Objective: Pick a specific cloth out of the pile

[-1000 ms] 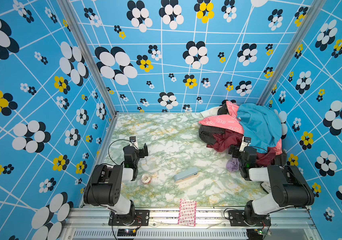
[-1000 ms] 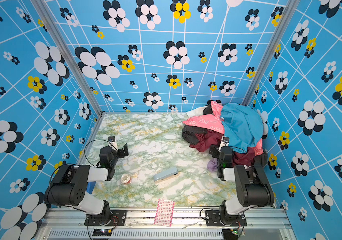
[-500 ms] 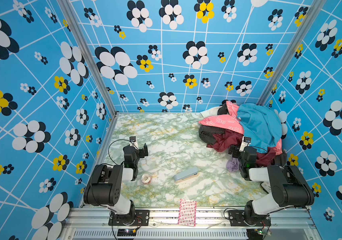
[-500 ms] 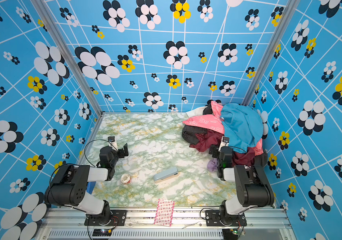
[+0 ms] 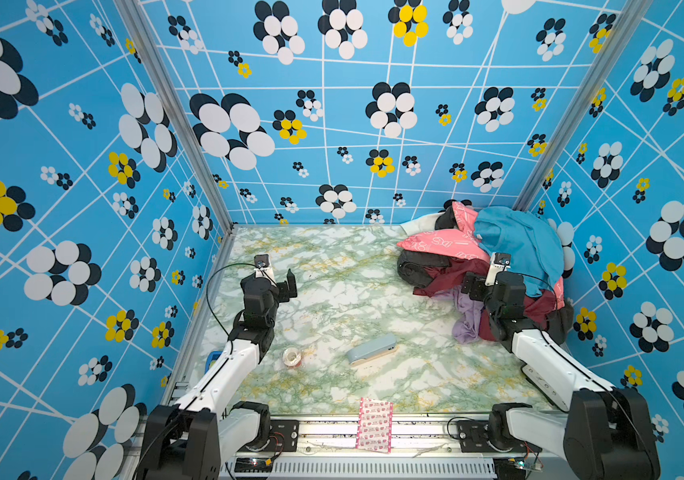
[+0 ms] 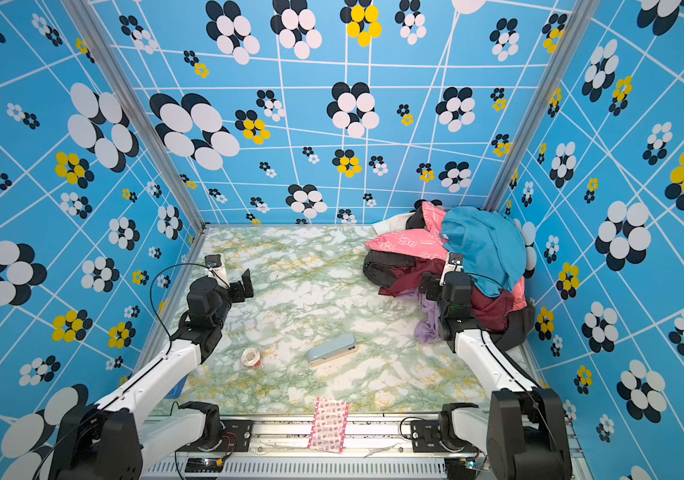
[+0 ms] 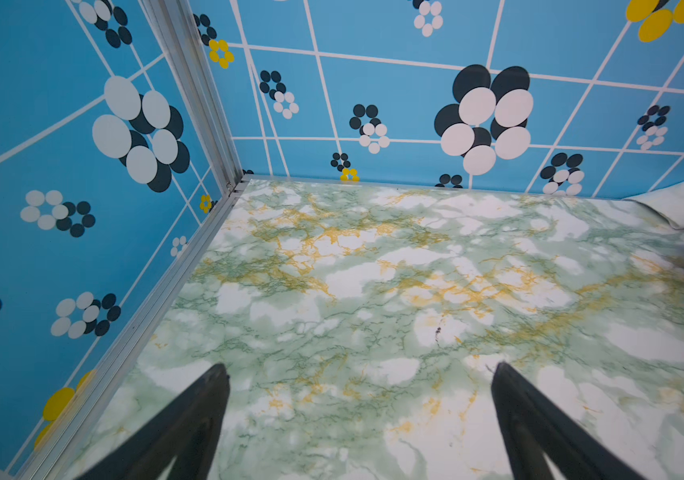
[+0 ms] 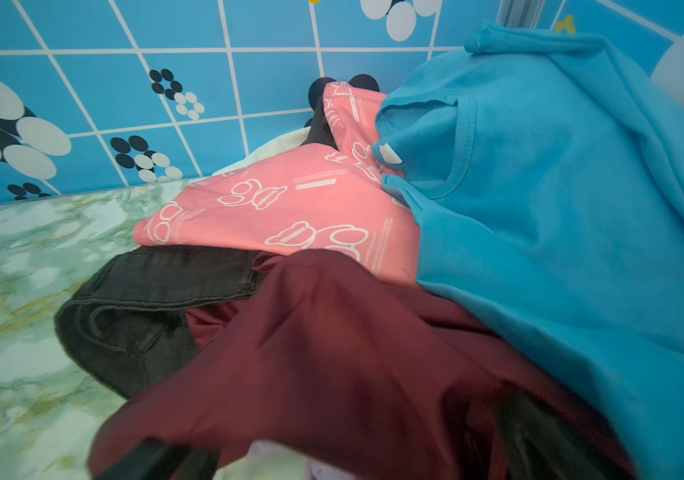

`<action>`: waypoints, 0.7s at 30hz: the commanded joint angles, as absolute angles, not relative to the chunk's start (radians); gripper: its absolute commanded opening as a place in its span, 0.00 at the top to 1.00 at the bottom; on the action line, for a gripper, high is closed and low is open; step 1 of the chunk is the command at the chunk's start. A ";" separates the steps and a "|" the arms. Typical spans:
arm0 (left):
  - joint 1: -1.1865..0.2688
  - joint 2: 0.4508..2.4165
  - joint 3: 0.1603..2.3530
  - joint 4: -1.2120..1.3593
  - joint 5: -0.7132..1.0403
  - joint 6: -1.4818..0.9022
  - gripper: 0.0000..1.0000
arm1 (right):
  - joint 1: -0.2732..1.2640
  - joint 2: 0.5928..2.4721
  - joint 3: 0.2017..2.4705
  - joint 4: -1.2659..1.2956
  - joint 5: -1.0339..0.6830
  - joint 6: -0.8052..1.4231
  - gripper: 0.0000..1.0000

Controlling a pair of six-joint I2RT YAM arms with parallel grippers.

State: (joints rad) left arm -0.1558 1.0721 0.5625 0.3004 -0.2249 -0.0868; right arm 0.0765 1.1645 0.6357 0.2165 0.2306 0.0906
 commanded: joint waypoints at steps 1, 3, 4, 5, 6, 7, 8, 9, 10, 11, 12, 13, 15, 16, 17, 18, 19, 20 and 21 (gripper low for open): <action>-0.206 1.027 0.631 0.017 -0.275 -0.154 0.01 | 0.154 1.120 0.745 -0.106 0.283 0.099 0.01; -0.237 1.016 0.681 -0.076 -0.270 -0.185 0.02 | 0.192 1.120 0.815 -0.219 0.293 0.103 0.01; -0.255 1.015 0.708 -0.119 -0.272 -0.202 0.02 | 0.213 1.126 0.852 -0.272 0.297 0.101 0.01; -0.268 1.017 0.731 -0.151 -0.272 -0.214 0.02 | 0.231 1.131 0.883 -0.318 0.308 0.105 0.01; -0.284 1.021 0.752 -0.186 -0.273 -0.232 0.03 | 0.251 1.141 0.919 -0.363 0.317 0.108 0.01; -0.299 1.026 0.773 -0.217 -0.271 -0.251 0.03 | 0.272 1.153 0.956 -0.400 0.319 0.110 0.01; -0.311 1.033 0.789 -0.237 -0.266 -0.265 0.04 | 0.289 1.167 0.985 -0.430 0.322 0.110 0.01; -0.323 1.039 0.804 -0.257 -0.257 -0.279 0.04 | 0.311 1.185 1.022 -0.463 0.334 0.112 0.02; -0.336 1.047 0.816 -0.271 -0.248 -0.290 0.04 | 0.331 1.209 1.056 -0.492 0.343 0.111 0.01; -0.348 1.054 0.825 -0.282 -0.243 -0.298 0.04 | 0.344 1.229 1.089 -0.517 0.347 0.111 0.01; -0.361 1.061 0.833 -0.292 -0.240 -0.304 0.04 | 0.359 1.254 1.122 -0.540 0.353 0.111 0.02; -0.373 1.068 0.839 -0.297 -0.240 -0.309 0.05 | 0.370 1.281 1.153 -0.559 0.354 0.113 0.02; -0.389 1.079 0.846 -0.307 -0.238 -0.318 0.05 | 0.389 1.336 1.207 -0.588 0.344 0.120 0.03; -0.395 1.082 0.850 -0.312 -0.237 -0.320 0.05 | 0.396 1.364 1.234 -0.599 0.336 0.122 0.04; -0.402 1.086 0.854 -0.317 -0.240 -0.326 0.05 | 0.405 1.405 1.266 -0.615 0.328 0.125 0.05; -0.406 1.088 0.856 -0.323 -0.244 -0.332 0.05 | 0.413 1.449 1.305 -0.634 0.321 0.127 0.06; -0.409 1.090 0.857 -0.327 -0.243 -0.336 0.06 | 0.419 1.488 1.336 -0.652 0.314 0.127 0.08; -0.412 1.089 0.858 -0.331 -0.244 -0.343 0.06 | 0.424 1.538 1.378 -0.675 0.310 0.131 0.10; -0.415 1.089 0.859 -0.333 -0.244 -0.351 0.06 | 0.426 1.587 1.416 -0.692 0.306 0.139 0.11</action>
State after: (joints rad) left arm -0.4049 1.0866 0.8207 -0.2890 -0.2436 -0.3149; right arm 0.4133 1.4998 1.3418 -0.5835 0.3164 0.1158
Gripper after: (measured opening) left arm 0.944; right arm 0.899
